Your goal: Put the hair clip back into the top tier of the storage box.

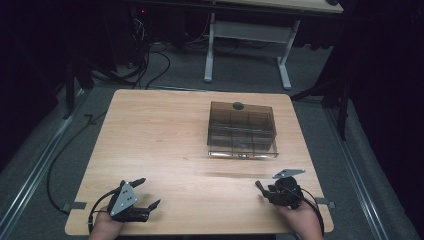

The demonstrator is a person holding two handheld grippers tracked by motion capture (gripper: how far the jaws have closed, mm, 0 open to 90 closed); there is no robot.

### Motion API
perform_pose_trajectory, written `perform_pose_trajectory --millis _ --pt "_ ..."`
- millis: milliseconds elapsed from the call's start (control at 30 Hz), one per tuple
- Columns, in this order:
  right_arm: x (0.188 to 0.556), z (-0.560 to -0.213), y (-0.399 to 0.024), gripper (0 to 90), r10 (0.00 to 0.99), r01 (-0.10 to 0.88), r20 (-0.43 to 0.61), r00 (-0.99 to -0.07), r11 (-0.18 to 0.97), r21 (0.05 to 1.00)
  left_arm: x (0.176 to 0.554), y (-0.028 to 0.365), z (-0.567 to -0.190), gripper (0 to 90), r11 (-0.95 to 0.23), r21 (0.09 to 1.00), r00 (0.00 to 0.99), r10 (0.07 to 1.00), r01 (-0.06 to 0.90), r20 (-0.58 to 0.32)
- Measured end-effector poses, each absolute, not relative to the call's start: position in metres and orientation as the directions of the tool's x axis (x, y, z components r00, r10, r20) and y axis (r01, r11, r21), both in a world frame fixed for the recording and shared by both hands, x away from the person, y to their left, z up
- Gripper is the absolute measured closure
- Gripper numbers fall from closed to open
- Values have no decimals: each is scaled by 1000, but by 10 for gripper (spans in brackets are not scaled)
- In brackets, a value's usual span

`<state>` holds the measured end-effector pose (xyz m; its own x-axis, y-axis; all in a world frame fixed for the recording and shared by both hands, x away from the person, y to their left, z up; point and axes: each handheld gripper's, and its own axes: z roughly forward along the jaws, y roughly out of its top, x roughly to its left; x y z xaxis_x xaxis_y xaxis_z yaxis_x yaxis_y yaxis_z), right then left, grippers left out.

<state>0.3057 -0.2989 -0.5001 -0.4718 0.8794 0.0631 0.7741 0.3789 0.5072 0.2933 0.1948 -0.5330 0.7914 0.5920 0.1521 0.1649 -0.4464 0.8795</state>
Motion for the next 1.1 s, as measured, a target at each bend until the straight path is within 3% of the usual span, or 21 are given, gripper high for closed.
perform_pose_trajectory --millis 1100 --pt "346 -483 -276 582 850 845 55 -523 509 166 292 195 -533 152 -438 886 796 587 156 150"
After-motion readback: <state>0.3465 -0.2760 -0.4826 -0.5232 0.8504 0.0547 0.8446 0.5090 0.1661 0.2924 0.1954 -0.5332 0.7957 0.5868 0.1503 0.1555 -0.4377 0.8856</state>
